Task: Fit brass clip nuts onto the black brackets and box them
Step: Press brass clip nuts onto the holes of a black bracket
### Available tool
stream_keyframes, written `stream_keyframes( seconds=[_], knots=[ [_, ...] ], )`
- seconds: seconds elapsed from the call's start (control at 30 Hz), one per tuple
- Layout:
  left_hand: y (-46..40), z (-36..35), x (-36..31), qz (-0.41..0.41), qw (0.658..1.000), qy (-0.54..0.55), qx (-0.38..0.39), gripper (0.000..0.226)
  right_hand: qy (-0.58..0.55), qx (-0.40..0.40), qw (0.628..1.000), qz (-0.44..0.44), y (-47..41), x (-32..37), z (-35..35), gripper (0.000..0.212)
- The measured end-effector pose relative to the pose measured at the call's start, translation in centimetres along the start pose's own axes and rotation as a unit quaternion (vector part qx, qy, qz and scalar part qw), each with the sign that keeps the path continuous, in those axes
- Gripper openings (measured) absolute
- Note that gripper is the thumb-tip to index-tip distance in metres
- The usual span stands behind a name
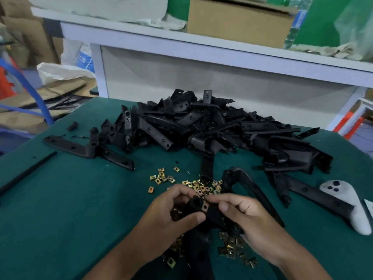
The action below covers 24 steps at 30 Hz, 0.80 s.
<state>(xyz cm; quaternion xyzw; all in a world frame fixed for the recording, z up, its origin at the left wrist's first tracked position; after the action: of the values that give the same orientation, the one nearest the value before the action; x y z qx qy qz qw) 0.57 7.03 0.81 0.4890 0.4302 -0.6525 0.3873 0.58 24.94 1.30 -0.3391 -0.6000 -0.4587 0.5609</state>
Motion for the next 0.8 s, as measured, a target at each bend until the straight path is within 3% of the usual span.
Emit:
stream_keyframes(
  seconds=[0.03, 0.1, 0.23, 0.37, 0.57, 0.8],
  knots=[
    [0.0, 0.3, 0.1, 0.007, 1.000, 0.015, -0.011, 0.027, -0.023, 0.007, 1.000, -0.009, -0.1, -0.3, -0.1, 0.025],
    [-0.1, 0.9, 0.3, 0.023, 0.998, 0.051, -0.026, 0.034, -0.045, 0.004, 0.999, -0.005, -0.3, -0.4, 0.1, 0.032],
    [-0.3, 0.8, 0.2, 0.037, 0.998, 0.044, -0.027, 0.044, -0.094, -0.035, 0.995, 0.008, -0.2, 0.0, 0.9, 0.029],
    [-0.7, 0.6, -0.2, 0.043, 0.997, 0.051, -0.032, 0.021, -0.109, -0.057, 0.992, 0.009, -0.4, -0.4, 1.2, 0.034],
    [-0.9, 0.9, 0.7, 0.075, 0.993, 0.077, -0.049, 0.019, -0.127, -0.081, 0.988, 0.041, -0.4, -0.4, 1.5, 0.017],
    [-0.7, 0.2, 1.0, 0.088, 0.993, 0.076, -0.023, 0.017, -0.144, -0.079, 0.985, 0.051, -0.5, -0.4, 1.6, 0.023]
  ],
)
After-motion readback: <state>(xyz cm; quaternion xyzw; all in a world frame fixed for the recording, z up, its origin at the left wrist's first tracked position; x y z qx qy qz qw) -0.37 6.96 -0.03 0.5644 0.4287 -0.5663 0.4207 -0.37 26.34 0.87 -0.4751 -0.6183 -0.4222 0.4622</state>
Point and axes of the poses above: each hand's wrist, its own y-axis away from the middle knuckle, its own z-axis out of the back of the hand, x = y × z, the point moved 7 cm from there along -y, towards the middle knuckle, and after that the axes turned 2 degrees about -y, right-handed, at the moved point
